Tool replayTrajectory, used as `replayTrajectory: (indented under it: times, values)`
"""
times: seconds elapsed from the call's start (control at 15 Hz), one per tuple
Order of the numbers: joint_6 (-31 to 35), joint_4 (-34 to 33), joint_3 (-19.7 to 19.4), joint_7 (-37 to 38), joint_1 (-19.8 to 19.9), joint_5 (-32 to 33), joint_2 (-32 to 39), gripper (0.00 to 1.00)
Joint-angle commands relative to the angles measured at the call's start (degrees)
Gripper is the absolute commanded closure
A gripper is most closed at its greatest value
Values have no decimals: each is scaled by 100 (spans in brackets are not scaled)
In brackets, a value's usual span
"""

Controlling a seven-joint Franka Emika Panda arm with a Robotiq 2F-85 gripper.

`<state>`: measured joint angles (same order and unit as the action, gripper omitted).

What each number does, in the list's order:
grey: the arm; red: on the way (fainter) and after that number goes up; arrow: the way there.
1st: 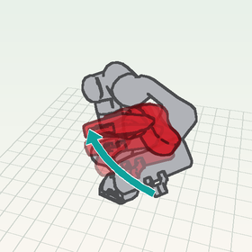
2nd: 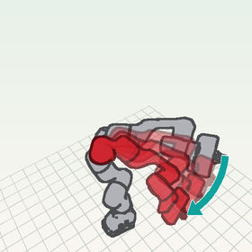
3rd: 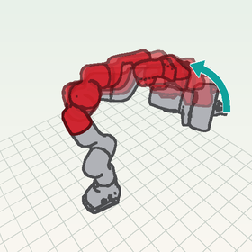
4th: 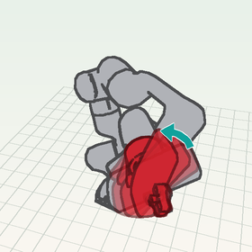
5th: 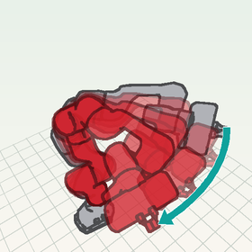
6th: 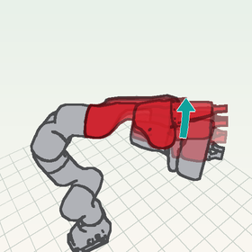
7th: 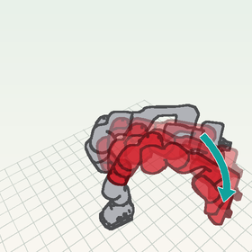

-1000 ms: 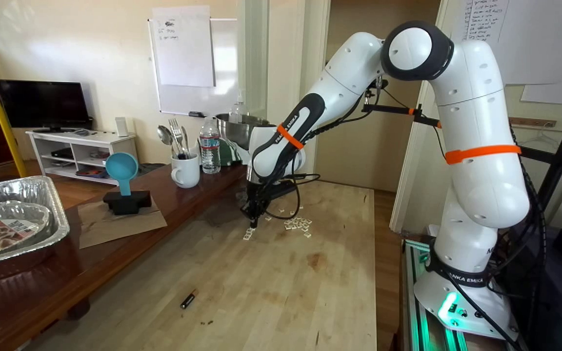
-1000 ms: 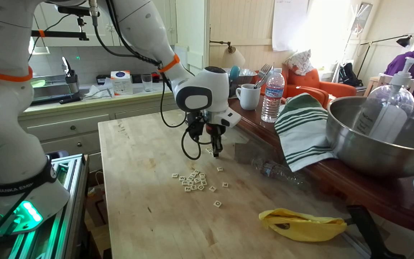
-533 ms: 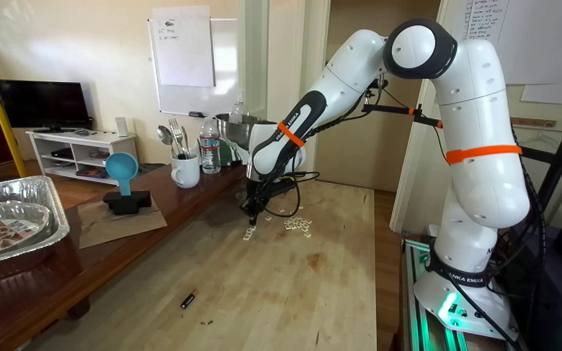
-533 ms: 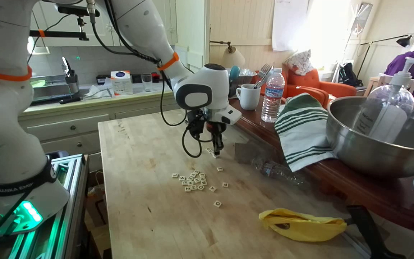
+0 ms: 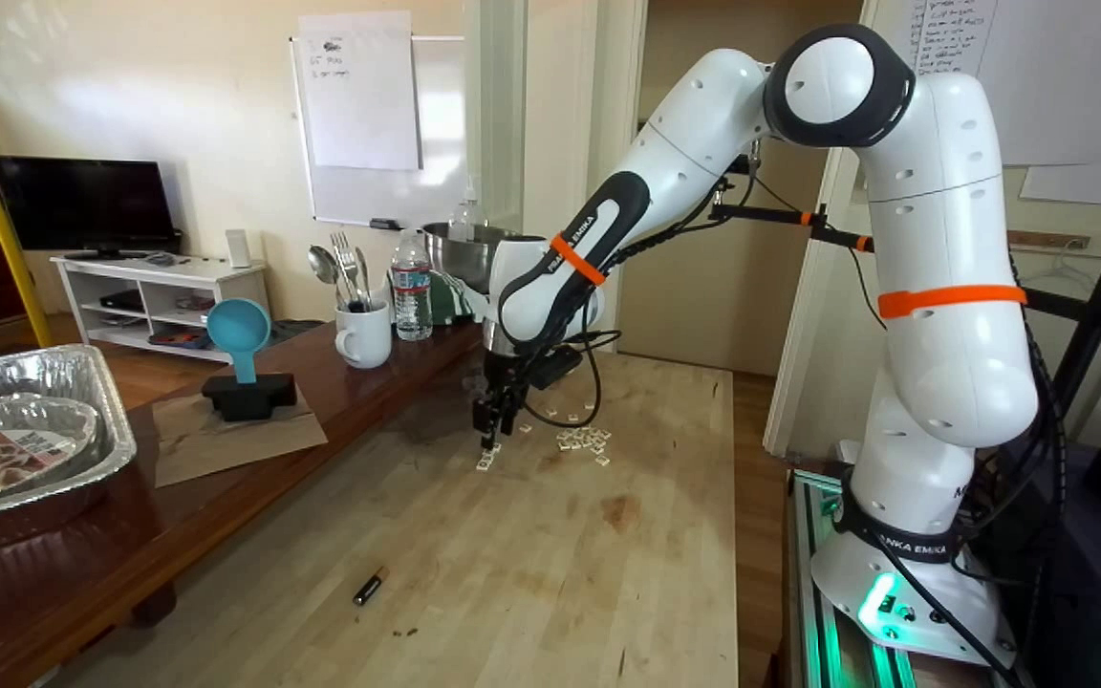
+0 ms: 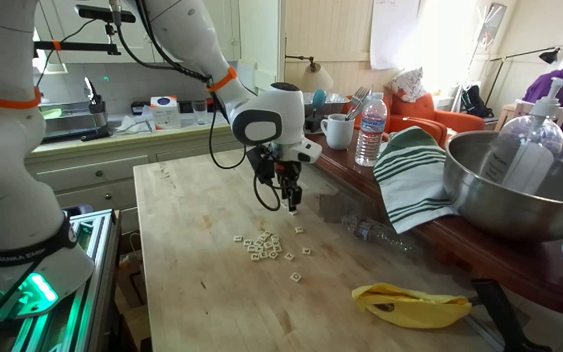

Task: Move a fourth tile to the end of the word

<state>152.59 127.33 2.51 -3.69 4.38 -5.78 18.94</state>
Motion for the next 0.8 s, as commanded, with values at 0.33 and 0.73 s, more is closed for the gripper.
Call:
replayTrajectory:
  times: [0.33,0.73]
  values:
    - [107,440,154,-874,41,-94,-376,0]
    - [-1,302,113,-877,-25,-12,-302,0]
